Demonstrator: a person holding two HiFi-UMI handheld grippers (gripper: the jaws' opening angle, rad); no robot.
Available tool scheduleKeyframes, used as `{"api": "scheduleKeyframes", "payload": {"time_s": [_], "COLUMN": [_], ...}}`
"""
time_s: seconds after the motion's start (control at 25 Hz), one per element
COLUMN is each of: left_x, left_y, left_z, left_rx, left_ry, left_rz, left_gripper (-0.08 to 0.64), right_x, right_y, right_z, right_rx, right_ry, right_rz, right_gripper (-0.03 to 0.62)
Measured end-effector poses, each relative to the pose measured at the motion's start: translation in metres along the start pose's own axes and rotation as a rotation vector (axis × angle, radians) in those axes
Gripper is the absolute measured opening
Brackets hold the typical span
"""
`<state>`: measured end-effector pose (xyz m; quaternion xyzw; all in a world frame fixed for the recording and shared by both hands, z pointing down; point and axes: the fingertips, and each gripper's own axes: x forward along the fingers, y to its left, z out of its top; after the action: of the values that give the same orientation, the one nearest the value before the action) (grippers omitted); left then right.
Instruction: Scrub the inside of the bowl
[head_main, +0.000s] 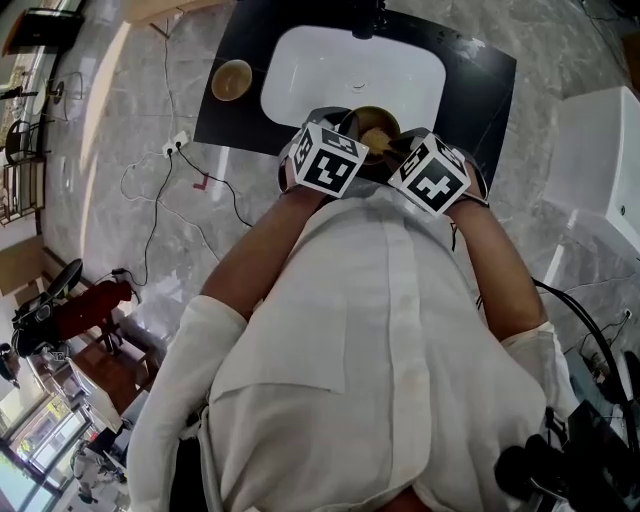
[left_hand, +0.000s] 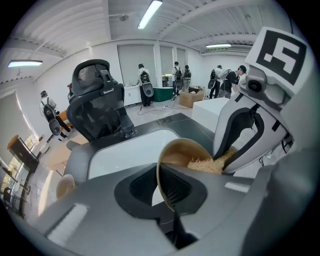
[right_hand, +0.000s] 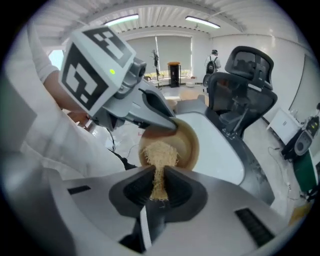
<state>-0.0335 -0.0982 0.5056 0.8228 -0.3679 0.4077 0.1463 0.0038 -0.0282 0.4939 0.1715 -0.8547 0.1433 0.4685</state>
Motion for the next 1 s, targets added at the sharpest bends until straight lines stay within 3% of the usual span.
{"api": "scheduleKeyframes", "payload": {"time_s": [0.16,0.36,0.56,0.8,1.0], "left_x": [-0.006,-0.015,-0.022,-0.039,-0.068], "left_y": [0.014,0.028,0.029,0.005,-0.013], "left_z": [0.002,0.005,0.001,0.02,0.038], "left_rx": [-0.101,-0.343,-0.458,-0.611,-0.659], "left_ry": [-0.033,-0.087,-0.127,-0.266,-0.359], "left_rz": [-0.032,-0.14,-0.23,-0.612,-0.902], "left_gripper": [0.011,0.011,0.011,0.011,0.011], "right_x": [-0.02,-0.066,-0.091,-0.098,-0.1], "right_y": [0.002,-0.025,-0.057,-0.066,-0.059], "right_z": [0.011,0.022,0.009,0.022,0.042], "right_rx": [0.028,0.082,0.21,0.299,0.289], "right_ry": [-0.147,-0.352,-0.472,-0.644,-0.718], "right_rz": [0.055,0.012,-0.023,0.085,0.167], "right_gripper": [0.051,0.051,0.051,0.051,0.051]}}
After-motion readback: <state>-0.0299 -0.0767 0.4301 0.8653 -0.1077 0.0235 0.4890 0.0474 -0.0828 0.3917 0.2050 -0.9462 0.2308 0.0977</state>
